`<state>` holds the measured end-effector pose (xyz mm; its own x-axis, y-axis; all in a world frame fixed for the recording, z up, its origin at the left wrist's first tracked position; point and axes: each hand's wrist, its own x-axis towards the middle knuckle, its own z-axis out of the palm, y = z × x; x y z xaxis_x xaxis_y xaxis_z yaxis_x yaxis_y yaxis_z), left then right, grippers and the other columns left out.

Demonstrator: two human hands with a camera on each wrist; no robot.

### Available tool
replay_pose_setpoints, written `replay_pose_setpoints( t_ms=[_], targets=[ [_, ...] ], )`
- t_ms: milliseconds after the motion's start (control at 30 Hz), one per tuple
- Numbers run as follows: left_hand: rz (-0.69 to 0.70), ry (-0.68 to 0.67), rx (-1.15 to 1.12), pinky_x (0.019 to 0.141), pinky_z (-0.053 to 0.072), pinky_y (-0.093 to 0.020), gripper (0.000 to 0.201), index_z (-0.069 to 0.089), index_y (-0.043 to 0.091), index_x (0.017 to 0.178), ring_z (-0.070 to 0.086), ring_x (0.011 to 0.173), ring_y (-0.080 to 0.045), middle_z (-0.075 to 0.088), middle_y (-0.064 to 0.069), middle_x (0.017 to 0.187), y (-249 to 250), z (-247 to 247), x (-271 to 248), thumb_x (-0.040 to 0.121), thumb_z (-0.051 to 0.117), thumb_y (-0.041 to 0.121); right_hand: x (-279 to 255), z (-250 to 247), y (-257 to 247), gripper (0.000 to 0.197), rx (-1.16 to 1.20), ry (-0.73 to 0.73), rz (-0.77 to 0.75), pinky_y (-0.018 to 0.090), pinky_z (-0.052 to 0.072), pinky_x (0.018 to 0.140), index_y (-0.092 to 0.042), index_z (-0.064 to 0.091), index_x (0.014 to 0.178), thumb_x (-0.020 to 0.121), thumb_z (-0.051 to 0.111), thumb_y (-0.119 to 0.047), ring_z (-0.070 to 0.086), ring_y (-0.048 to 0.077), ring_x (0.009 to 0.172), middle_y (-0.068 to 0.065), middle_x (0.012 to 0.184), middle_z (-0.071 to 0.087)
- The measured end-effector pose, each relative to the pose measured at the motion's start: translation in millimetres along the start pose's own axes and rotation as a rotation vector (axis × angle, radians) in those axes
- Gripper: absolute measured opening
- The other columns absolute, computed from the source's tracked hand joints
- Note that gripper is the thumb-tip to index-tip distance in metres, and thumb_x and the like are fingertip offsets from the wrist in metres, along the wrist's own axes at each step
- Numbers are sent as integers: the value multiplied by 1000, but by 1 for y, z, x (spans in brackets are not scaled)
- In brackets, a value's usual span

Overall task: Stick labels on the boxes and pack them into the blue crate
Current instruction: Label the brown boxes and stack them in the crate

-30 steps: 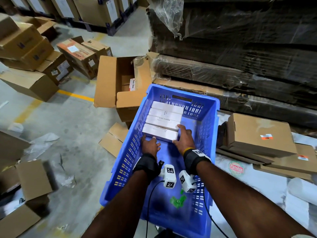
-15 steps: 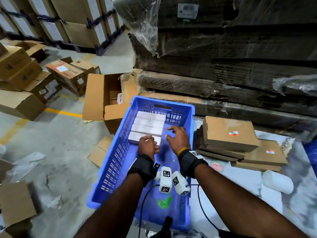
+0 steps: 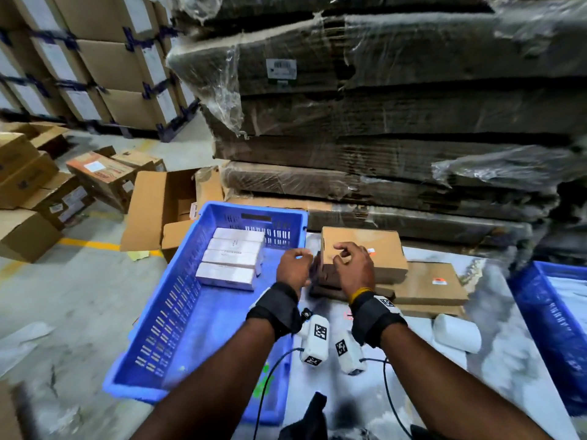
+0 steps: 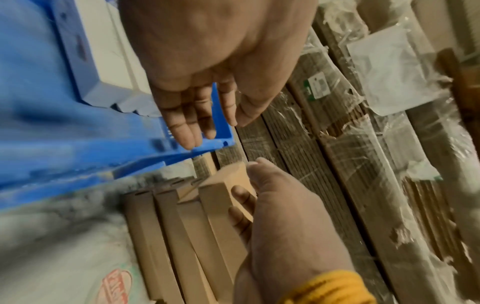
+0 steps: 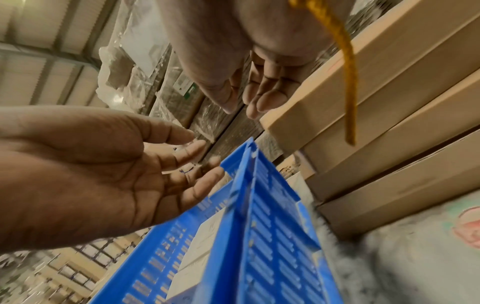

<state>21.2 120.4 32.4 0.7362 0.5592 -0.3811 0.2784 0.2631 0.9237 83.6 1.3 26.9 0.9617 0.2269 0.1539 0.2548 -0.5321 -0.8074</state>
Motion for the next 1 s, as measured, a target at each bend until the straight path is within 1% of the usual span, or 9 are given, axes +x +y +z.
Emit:
replay_pose_setpoints(
  t_ms=[100, 200, 300, 433, 533, 633, 767, 900, 1000],
  targets=[
    [15, 0, 77, 60, 47, -30, 6, 59, 23, 90, 54, 61, -21, 59, -6, 79, 2, 30, -3, 89, 58, 16, 4, -29, 18, 24, 0, 44, 38, 29, 47, 80, -22, 69, 103, 85, 65, -7, 58, 19, 87, 4, 98, 58],
    [30, 34, 192, 82, 53, -38, 16, 59, 21, 103, 64, 95, -31, 64, -8, 103, 2, 54, -4, 87, 61, 18, 6, -52, 35, 23, -46, 81, 82, 28, 46, 77, -25, 68, 104, 87, 63, -11, 57, 19, 86, 2, 99, 58],
    [44, 88, 316, 87, 44, -28, 35, 55, 14, 123, 59, 108, -27, 59, -5, 115, 2, 69, -2, 89, 61, 16, 11, -68, 49, 24, -61, 112, 128, 33, 49, 79, -29, 67, 105, 87, 63, -13, 59, 23, 93, 2, 103, 56],
    [20, 135, 384, 96, 40, -28, 48, 46, 14, 135, 53, 120, -30, 46, -14, 140, 4, 80, 2, 89, 60, 15, 15, -78, 62, 28, -141, 139, 175, 33, 47, 88, -29, 64, 113, 88, 63, -16, 52, 27, 113, 6, 118, 53],
    [5, 141, 406, 99, 41, -29, 53, 43, 14, 138, 53, 120, -32, 47, -15, 139, 3, 80, 9, 88, 59, 14, 16, -82, 68, 36, -199, 127, 203, 38, 45, 95, -26, 61, 122, 87, 64, -17, 45, 31, 121, 10, 128, 48],
    [-19, 117, 431, 103, 44, -36, 58, 41, 14, 140, 54, 120, -33, 54, -14, 136, -2, 77, 18, 85, 58, 15, 19, -84, 74, 42, -213, 95, 231, 42, 45, 96, -26, 57, 126, 86, 66, -20, 46, 33, 122, 10, 131, 46],
    [-21, 87, 435, 90, 44, -29, 54, 37, 7, 143, 57, 115, -32, 56, -14, 129, 2, 74, 18, 91, 53, 4, 23, -84, 80, 44, -171, 35, 310, 42, 46, 95, -27, 51, 130, 88, 65, -24, 52, 35, 118, 11, 130, 53],
    [-55, 59, 439, 95, 51, -36, 53, 42, 10, 140, 61, 108, -33, 61, -16, 126, -7, 73, 32, 88, 54, 8, 27, -86, 86, 52, -58, 4, 371, 40, 44, 97, -16, 43, 140, 91, 62, -20, 52, 35, 119, 17, 133, 53],
    [-59, 54, 451, 93, 53, -41, 54, 46, 12, 138, 64, 103, -32, 65, -15, 121, -16, 72, 44, 84, 54, 12, 31, -88, 88, 56, -69, -19, 399, 37, 42, 100, -9, 39, 144, 93, 60, -21, 50, 35, 123, 19, 137, 50]
  ],
)
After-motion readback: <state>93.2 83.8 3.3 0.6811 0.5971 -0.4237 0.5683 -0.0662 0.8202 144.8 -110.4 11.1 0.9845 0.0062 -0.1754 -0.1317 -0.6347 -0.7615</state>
